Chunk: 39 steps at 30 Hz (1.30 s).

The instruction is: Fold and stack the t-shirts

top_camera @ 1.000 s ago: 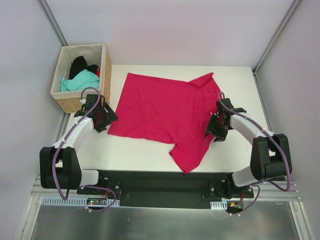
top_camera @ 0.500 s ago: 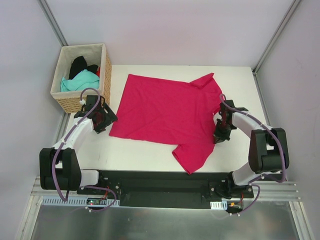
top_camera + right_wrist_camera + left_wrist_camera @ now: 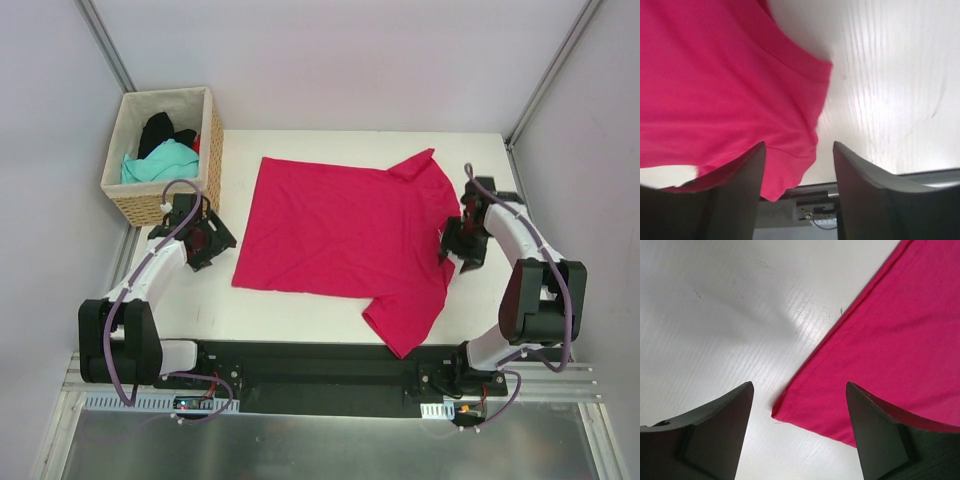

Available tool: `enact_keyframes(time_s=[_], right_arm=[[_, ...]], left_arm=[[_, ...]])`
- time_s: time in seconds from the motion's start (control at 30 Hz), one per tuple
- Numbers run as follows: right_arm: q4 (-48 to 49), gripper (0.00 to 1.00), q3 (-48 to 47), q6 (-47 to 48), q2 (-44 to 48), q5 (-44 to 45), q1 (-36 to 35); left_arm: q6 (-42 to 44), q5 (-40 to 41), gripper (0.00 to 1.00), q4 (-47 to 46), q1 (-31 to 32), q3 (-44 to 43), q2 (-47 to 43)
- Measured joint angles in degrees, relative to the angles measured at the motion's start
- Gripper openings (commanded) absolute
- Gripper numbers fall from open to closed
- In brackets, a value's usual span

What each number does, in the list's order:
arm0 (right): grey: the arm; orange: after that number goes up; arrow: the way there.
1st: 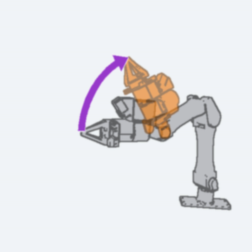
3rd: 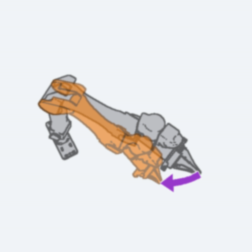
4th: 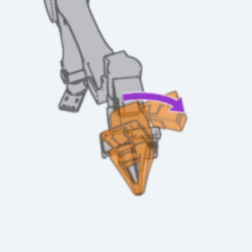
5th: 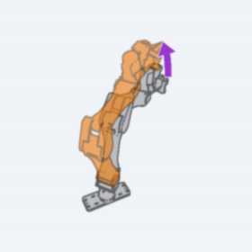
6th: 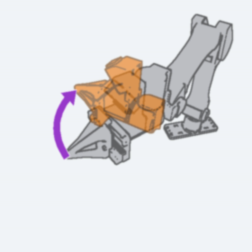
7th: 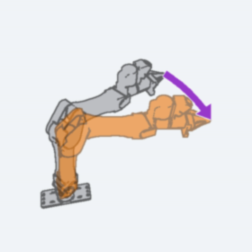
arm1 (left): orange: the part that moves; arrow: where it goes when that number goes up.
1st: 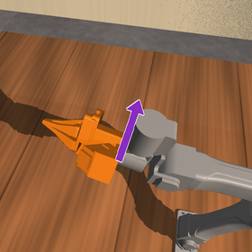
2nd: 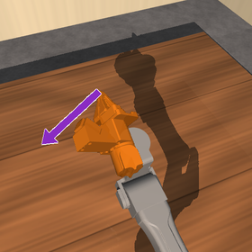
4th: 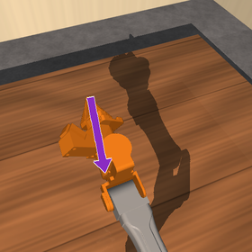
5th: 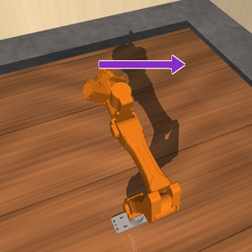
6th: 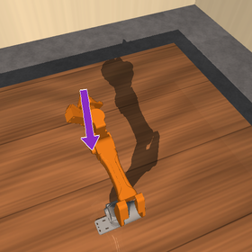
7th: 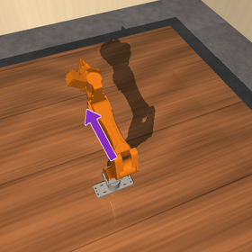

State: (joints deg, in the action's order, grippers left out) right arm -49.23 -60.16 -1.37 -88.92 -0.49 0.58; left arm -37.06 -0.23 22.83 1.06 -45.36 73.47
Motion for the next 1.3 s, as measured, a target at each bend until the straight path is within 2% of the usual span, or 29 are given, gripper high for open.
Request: enact_keyframes(time_s=[0.13, 0.2, 0.23, 0.37, 0.53, 0.63, 0.77, 0.97, 1.3], right_arm=[[-2.97, 0.83, -17.2, 1.14, -0.2, -2.56, 0.09], [-0.68, 0.97, -24.98, -0.09, -0.85, -4.74, 0.09], [1.7, 0.98, -27.54, -1.22, -1.33, -6.03, 0.09], [12.98, 0.98, -32.26, -7.76, -7.5, -9.73, -0.04], [26.93, 0.96, -35.04, -17.44, -24.41, -10.38, -0.5], [30.45, 0.93, -37.11, -20.92, -32.87, -9.97, -1.36], [32.48, 0.91, -44.65, -23.61, -41.9, -9.7, -3.13], [35.8, 0.9, -50.18, -24.81, -44.02, -8.13, -4.83], [36.57, 0.9, -50.64, -25.66, -45.51, -4.81, -4.98]], left_arm=[[0.5, -1.05, 0.76, 0.04, 0.07, -0.02, -0.68], [0.63, -1.25, 0.77, 0.07, 0.07, -0.02, -0.72], [0.7, -1.31, 0.77, 0.09, 0.07, -0.04, -0.72], [1.11, -1.84, 0.78, 0.24, 0.07, -0.94, -0.61], [1.66, -2.78, 0.79, -0.55, 0.09, -2.58, -0.11], [1.66, -2.82, 0.79, -1.16, 0.11, -2.84, 0.2], [1.62, -2.78, 0.79, -1.16, 0.11, -2.89, 0.24], [1.22, -2.73, 0.8, -1.16, 0.13, -2.89, 0.24], [0.33, -2.67, 0.8, -1.16, 0.11, -2.93, 0.35]])
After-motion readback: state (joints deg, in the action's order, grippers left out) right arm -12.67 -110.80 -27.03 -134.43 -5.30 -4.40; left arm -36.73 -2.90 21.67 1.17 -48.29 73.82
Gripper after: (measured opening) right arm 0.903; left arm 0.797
